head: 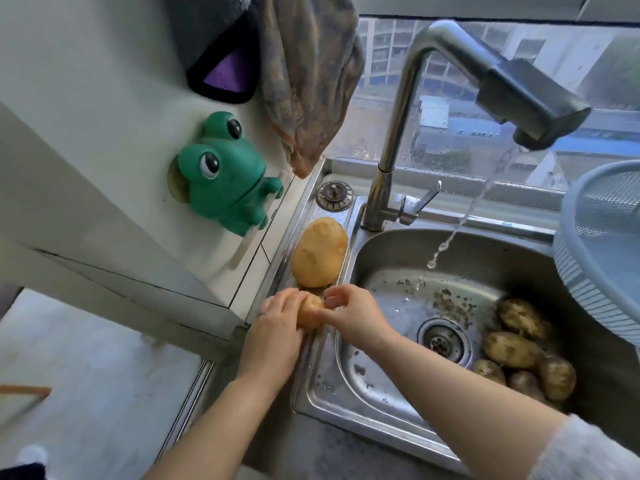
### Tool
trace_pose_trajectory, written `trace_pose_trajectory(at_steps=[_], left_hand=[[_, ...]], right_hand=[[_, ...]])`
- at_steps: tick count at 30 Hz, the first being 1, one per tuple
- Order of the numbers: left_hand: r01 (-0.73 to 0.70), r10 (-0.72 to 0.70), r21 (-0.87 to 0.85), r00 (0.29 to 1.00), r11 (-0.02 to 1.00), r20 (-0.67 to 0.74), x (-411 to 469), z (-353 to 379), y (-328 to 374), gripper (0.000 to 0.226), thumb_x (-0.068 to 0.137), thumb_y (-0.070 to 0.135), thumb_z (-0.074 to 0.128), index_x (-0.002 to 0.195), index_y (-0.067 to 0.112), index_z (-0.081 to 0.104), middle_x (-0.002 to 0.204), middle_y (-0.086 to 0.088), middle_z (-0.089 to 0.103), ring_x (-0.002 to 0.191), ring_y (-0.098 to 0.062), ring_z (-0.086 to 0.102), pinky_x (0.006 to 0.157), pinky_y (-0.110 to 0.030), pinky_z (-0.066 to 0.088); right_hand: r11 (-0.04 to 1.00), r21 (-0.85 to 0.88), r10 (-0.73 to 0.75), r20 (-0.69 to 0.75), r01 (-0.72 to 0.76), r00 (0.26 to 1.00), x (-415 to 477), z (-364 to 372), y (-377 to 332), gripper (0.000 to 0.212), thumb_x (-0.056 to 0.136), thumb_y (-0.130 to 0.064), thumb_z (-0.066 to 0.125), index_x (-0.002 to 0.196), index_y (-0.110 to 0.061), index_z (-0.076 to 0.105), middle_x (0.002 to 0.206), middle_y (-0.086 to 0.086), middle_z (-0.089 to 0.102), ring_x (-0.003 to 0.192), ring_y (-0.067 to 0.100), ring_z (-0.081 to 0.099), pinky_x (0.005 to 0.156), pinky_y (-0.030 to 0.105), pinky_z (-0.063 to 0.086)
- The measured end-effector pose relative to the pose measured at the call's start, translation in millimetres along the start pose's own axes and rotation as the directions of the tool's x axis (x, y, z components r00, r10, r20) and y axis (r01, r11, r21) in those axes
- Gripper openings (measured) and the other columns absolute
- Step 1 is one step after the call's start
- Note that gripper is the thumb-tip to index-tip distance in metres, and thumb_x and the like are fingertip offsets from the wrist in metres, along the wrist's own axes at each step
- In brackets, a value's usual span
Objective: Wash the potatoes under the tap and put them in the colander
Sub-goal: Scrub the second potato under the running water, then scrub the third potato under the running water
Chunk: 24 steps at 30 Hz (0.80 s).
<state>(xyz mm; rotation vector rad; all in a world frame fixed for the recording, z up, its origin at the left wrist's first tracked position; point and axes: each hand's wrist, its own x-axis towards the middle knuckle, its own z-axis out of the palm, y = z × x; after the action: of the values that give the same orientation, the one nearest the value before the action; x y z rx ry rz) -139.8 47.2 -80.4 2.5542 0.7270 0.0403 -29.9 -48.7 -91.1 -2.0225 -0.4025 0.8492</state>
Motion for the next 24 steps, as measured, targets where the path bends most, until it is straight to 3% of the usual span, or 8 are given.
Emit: trace_pose_trajectory(at_steps=[4,8,11,13,17,20,22,24], left_hand=[[-0.025,0.029,0.133,0.999,0.991,-0.03,3.4,5.5,-4.7,0.047,0.095,0.015,0.054,0.141,0.021,0.045,0.148,0.002,0.041,0.136,-0.021,0.034,0.108,-0.034,0.036],[-0.171,0.187,0.183,0.98,0.968,-0.073,5.0,12.2,11.5,0.042,0.079,0.013,0.075,0.119,0.018,0.065,0.124,-0.006,0.062,0.112,-0.028,0.06,0.09,-0.042,0.051],[-0.331,0.341,0.136,0.938,0.934,-0.056,5.8,24.3,37.3,0.036,0.075,0.015,0.078,0.109,0.02,0.069,0.106,0.0,0.066,0.092,-0.022,0.066,0.075,-0.036,0.053],[-0.372,0.369,0.047,0.928,0.927,0.055,7.5,35.7,61.6,0.031,0.086,0.019,0.067,0.117,0.022,0.065,0.113,0.003,0.064,0.099,-0.02,0.064,0.082,-0.034,0.049],[-0.318,0.263,0.077,0.877,0.945,0.402,16.0,68.4,93.2,0.04,0.098,0.036,0.05,0.137,0.03,0.046,0.136,0.008,0.05,0.123,-0.016,0.051,0.097,-0.032,0.04],[-0.254,0.212,0.012,0.832,0.967,0.513,18.2,84.7,110.5,0.041,0.098,0.037,0.051,0.137,0.028,0.046,0.136,0.007,0.052,0.123,-0.013,0.05,0.095,-0.031,0.043],[-0.199,0.186,-0.032,0.833,0.98,0.521,17.5,92.4,118.9,0.04,0.098,0.035,0.052,0.137,0.026,0.047,0.134,0.006,0.054,0.121,-0.013,0.052,0.094,-0.029,0.042],[-0.154,0.157,-0.049,0.842,0.987,0.515,16.6,98.7,124.2,0.04,0.098,0.034,0.053,0.136,0.025,0.049,0.133,0.005,0.055,0.119,-0.013,0.053,0.095,-0.029,0.044]], right_hand=[[1.0,0.003,-0.027,-0.02,0.027,0.999,4.3,8.8,1.5,0.03,0.08,-0.023,0.077,0.106,-0.014,0.064,0.096,-0.004,0.064,0.092,0.012,0.062,0.086,0.026,0.051],[0.999,0.011,-0.054,0.011,0.054,0.999,-4.3,-8.8,15.3,0.02,0.085,-0.018,0.072,0.103,-0.014,0.066,0.093,-0.004,0.065,0.087,0.009,0.061,0.08,0.021,0.049],[0.993,-0.113,0.031,0.097,-0.019,0.995,-12.8,-35.8,46.9,0.023,0.088,-0.021,0.069,0.108,-0.012,0.068,0.096,0.001,0.07,0.085,0.013,0.064,0.083,0.03,0.053],[0.954,-0.289,0.127,0.151,-0.079,0.98,-20.1,-59.9,76.0,0.027,0.089,-0.024,0.067,0.113,-0.013,0.066,0.105,0.004,0.07,0.092,0.016,0.065,0.086,0.029,0.052],[0.682,-0.705,0.339,0.074,-0.191,0.938,-34.4,-114.7,135.6,0.034,0.091,-0.033,0.062,0.121,-0.016,0.06,0.12,0.003,0.064,0.111,0.021,0.059,0.089,0.029,0.048],[0.484,-0.842,0.306,-0.091,-0.237,0.948,-41.8,-146.6,169.6,0.034,0.091,-0.033,0.055,0.122,-0.018,0.054,0.127,0.005,0.058,0.119,0.026,0.051,0.092,0.035,0.047],[0.337,-0.933,0.228,-0.051,-0.128,0.972,-39.5,-159.1,187.2,0.046,0.089,-0.037,0.053,0.131,-0.019,0.047,0.136,0.005,0.049,0.128,0.027,0.041,0.1,0.038,0.04],[0.208,-0.975,0.206,0.125,0.082,0.971,-32.6,-165.6,199.9,0.062,0.089,-0.04,0.053,0.144,-0.018,0.035,0.149,0.005,0.036,0.138,0.028,0.027,0.108,0.04,0.029]])
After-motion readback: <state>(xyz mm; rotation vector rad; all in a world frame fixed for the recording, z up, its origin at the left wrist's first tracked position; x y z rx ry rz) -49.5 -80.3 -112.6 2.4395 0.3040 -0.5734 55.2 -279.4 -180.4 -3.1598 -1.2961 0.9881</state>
